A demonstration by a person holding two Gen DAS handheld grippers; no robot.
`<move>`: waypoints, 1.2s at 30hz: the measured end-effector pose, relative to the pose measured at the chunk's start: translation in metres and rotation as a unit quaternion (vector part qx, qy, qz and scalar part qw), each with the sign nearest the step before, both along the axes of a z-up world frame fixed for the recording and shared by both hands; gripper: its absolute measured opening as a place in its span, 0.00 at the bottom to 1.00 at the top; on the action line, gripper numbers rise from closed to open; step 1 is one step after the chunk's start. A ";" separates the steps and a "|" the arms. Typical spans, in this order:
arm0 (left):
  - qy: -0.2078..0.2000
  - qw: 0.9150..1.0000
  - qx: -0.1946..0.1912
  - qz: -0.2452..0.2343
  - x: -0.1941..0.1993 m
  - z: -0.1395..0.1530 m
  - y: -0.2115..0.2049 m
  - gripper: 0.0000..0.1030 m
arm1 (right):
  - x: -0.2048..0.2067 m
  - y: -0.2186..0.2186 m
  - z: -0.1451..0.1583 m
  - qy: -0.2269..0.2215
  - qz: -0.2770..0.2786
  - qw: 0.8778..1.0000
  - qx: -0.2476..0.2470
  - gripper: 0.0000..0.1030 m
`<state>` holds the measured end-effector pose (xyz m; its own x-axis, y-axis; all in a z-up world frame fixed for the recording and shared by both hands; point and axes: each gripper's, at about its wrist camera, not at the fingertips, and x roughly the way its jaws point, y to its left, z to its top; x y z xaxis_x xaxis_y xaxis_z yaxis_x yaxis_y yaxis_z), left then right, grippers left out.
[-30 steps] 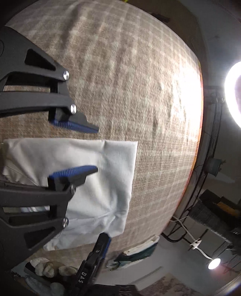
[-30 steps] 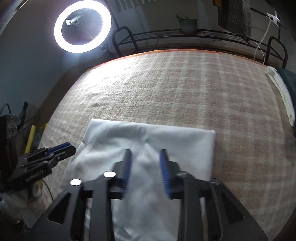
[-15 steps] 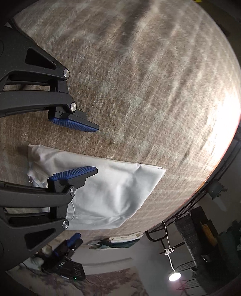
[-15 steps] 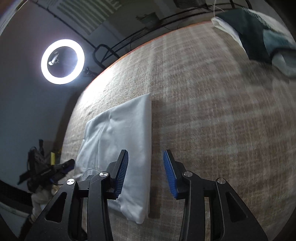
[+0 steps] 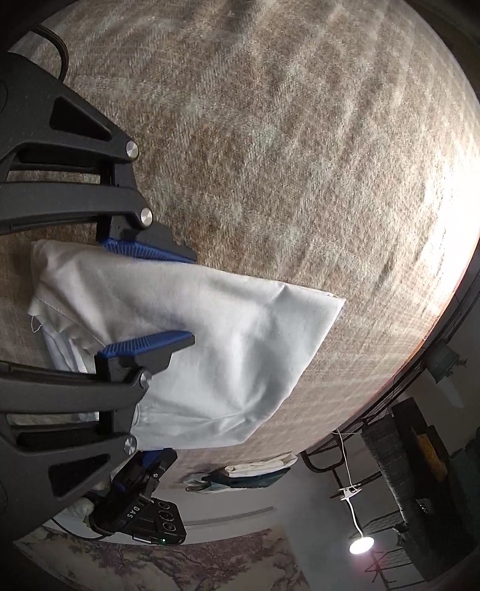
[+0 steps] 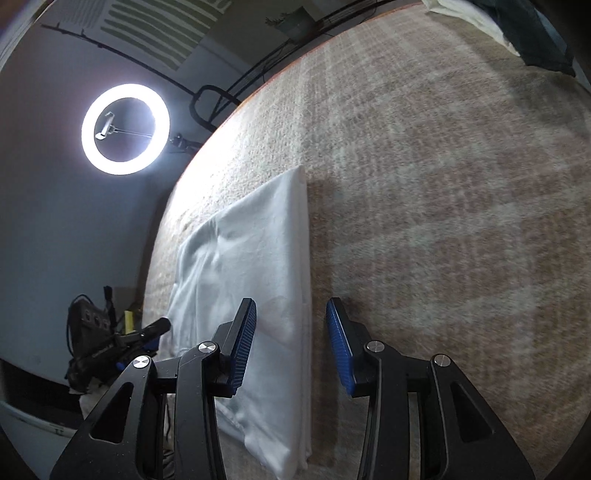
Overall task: Fold small clothes
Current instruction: 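Grasp the folded white shirt bundle with both tools, then lift the folded shirt with both tools and carry it to the clothes stack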
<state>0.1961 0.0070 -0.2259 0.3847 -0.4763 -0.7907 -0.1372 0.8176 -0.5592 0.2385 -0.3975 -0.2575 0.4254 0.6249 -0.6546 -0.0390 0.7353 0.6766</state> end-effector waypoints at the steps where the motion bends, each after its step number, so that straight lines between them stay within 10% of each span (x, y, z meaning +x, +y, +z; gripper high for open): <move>1: 0.002 1.000 0.002 0.000 0.001 -0.001 -0.001 0.26 | 0.001 0.001 -0.001 0.001 0.000 1.000 0.005 0.37; 9: -0.027 0.997 0.064 -0.017 0.001 0.011 -0.023 0.10 | 0.009 0.031 0.005 0.002 0.017 0.999 -0.048 0.09; 20: -0.094 0.982 0.158 -0.041 -0.015 0.035 -0.051 0.09 | 0.003 0.083 0.041 -0.049 0.036 0.987 -0.148 0.07; 36: -0.172 0.963 0.195 -0.071 -0.037 0.072 -0.086 0.08 | -0.018 0.081 0.081 -0.127 0.058 0.970 -0.197 0.06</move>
<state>0.1593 -0.0794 -0.1541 0.6094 -0.2354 -0.7571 0.1301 0.9717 -0.1974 0.2203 -0.3161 -0.1765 0.5457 0.4003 -0.7362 -0.2654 0.9159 0.3012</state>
